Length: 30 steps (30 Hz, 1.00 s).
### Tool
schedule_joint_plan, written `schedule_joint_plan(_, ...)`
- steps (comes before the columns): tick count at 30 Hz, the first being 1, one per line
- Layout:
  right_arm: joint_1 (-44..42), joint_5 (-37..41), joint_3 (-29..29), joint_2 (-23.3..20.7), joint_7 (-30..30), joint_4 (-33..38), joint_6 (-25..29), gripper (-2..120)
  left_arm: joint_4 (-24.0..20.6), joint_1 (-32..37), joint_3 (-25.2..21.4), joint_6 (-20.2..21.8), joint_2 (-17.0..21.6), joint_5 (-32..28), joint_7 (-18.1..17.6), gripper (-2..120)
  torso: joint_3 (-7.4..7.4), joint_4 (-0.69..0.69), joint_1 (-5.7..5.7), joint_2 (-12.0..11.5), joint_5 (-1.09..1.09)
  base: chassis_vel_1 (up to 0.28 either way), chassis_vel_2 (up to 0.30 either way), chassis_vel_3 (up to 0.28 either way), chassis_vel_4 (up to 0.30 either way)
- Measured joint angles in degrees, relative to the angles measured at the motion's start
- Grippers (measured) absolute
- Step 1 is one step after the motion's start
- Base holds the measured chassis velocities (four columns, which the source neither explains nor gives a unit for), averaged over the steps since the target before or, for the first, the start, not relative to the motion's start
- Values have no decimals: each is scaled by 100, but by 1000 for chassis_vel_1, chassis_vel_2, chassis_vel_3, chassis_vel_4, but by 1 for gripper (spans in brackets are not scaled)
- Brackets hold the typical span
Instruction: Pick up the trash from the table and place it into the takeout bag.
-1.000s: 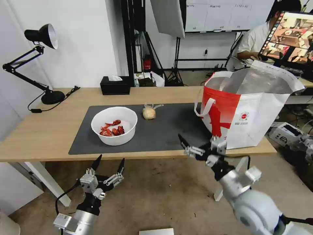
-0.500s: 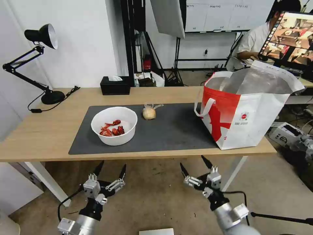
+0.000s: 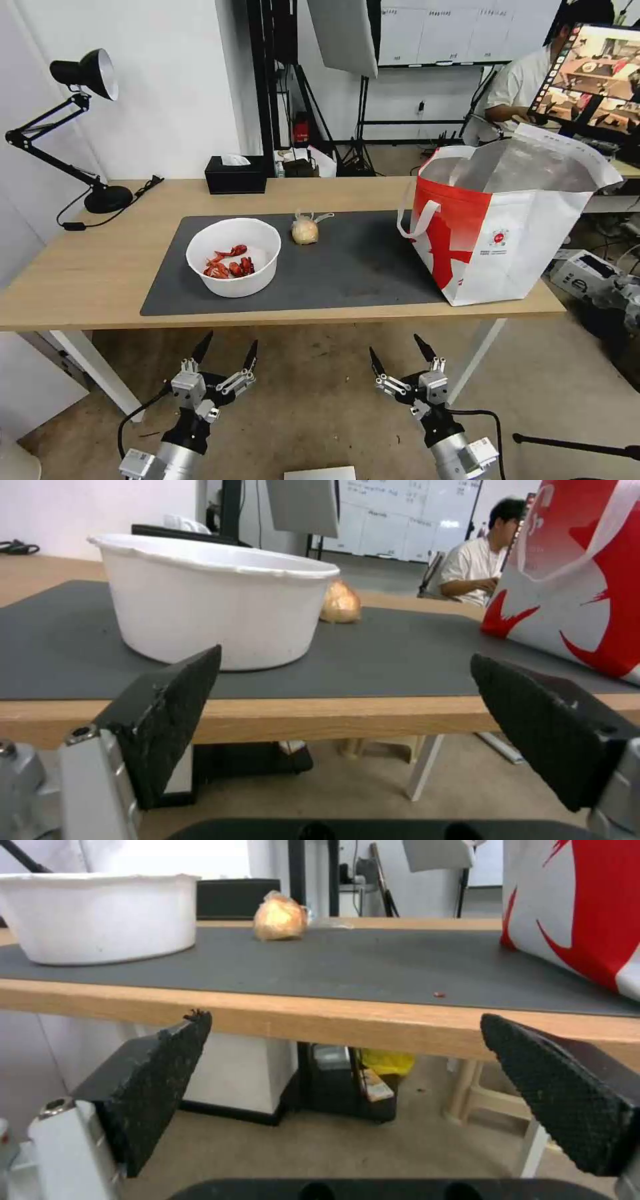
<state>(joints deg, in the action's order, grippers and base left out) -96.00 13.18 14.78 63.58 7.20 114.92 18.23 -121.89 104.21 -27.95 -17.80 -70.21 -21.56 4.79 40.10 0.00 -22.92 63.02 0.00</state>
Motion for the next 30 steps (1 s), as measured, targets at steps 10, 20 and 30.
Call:
schedule_joint_plan(10, 12, 2, 7, 4, 37, 1, -49, 100, -8, -13, 6, 11, 7, -1, 0, 100, 0, 0, 0, 0, 0, 0, 0, 0, 0)
schedule_joint_plan(20, 21, 4, 14, -16, 55, 10, -61, 100, -8, -8, 16, 16, -5, -1, 2, 100, 0, 0, 0, 0, 0, 0, 0, 0, 0)
schedule_joint_plan(30, 11, 9, 8, -32, 59, 131, -103, 100, -6, -11, 29, 20, 1, 2, 5, 100, 0, 0, 0, 0, 0, 0, 0, 0, 0)
